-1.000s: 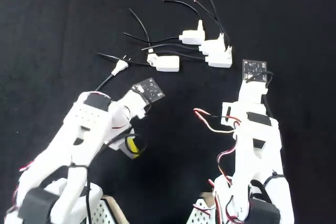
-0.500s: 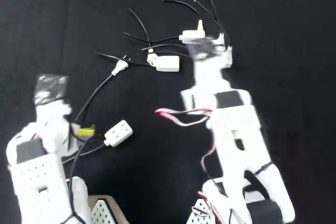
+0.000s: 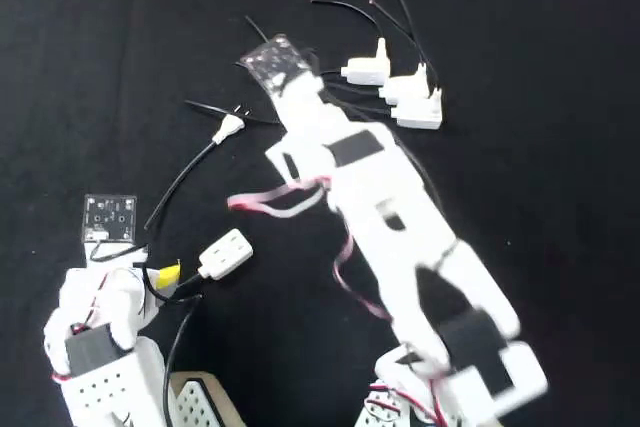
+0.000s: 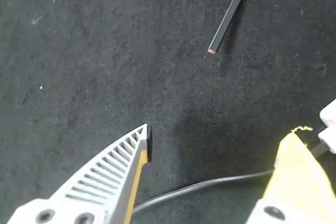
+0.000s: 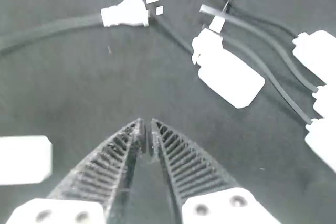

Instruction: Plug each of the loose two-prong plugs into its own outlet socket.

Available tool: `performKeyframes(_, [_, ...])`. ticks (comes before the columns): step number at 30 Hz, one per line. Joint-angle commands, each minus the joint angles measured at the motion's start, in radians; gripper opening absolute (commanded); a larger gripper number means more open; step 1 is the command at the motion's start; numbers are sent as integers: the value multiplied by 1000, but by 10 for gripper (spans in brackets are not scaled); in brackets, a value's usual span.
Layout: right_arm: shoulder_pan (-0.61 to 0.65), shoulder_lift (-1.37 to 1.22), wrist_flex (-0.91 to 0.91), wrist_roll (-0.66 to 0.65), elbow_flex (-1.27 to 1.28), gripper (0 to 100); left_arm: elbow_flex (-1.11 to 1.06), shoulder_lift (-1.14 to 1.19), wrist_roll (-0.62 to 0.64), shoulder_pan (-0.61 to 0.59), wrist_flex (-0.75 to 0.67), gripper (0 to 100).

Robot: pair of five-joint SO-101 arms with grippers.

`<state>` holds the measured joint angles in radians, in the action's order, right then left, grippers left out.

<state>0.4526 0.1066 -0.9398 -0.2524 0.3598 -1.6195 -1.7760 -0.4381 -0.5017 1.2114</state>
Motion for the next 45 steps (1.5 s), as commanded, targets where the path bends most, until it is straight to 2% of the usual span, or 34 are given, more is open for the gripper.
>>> performKeyframes(1, [-26,-197,-267,-256,-318,16,-1,-38,-20,5,18,374])
performKeyframes(4, [-68,-364,-422,-348,-568,16,-10,-38,-20,5,0,374])
performKeyframes(10, [-172,-624,-546,-252,-949,16,-19,-44,-21,5,-2,374])
performKeyframes(13, [-259,-674,-598,-313,-1021,16,-19,-44,-23,5,-2,374])
performKeyframes(16, [-381,-700,-549,-351,-1059,16,-19,-44,-68,7,-2,374])
performKeyframes(19, [-459,-748,-396,-304,-1072,16,-21,-44,-74,13,-2,374])
performKeyframes(23, [-431,-846,-258,-195,-1132,16,-22,-44,-75,50,6,374])
performKeyframes(26, [-399,-932,-232,-144,-1251,16,-27,-44,-75,48,6,374])
performKeyframes(30, [-322,-1000,-407,-153,-1428,15,-27,-44,-75,48,6,374])
performKeyframes(34, [-331,-1030,-566,-152,-1567,15,-27,-44,-77,48,6,374])
performKeyframes(36, [-322,-1052,-585,-169,-1620,15,-27,-44,-77,48,6,374])
performKeyframes(41, [-345,-1148,-497,-130,-1742,15,-27,-44,-77,45,6,374])
performKeyframes(45, [-359,-1287,-296,-104,-1830,15,-27,-44,-77,45,6,374])
